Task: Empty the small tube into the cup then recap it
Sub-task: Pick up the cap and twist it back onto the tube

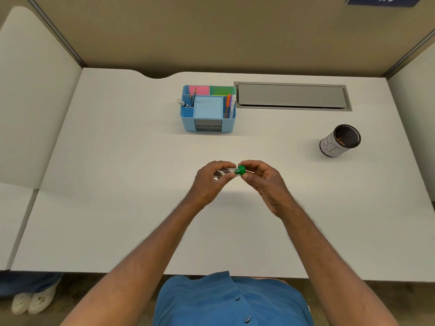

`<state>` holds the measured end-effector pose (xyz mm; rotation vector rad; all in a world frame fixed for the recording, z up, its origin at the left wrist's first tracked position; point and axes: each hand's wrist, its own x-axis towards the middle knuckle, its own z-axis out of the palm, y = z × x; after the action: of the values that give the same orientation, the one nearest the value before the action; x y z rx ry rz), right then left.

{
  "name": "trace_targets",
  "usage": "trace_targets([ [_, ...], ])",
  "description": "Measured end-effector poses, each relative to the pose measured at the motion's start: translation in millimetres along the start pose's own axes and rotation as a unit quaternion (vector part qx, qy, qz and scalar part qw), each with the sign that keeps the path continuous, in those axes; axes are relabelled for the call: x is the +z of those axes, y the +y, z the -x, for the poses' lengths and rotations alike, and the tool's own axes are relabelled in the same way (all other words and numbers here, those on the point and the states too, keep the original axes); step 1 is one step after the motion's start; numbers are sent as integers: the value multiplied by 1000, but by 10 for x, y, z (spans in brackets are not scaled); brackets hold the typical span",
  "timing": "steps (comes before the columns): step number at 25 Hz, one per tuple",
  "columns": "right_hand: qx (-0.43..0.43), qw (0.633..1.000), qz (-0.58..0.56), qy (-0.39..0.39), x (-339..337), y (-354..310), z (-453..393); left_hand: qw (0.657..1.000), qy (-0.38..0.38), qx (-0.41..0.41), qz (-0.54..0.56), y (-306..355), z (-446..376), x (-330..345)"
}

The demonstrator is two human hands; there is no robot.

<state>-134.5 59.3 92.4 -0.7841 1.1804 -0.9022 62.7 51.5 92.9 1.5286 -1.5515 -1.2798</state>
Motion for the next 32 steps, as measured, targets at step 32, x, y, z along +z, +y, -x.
trace_targets([
  [32,-31,999,22,-19,-291,-14,252,997,7,63,-48,185,136,293],
])
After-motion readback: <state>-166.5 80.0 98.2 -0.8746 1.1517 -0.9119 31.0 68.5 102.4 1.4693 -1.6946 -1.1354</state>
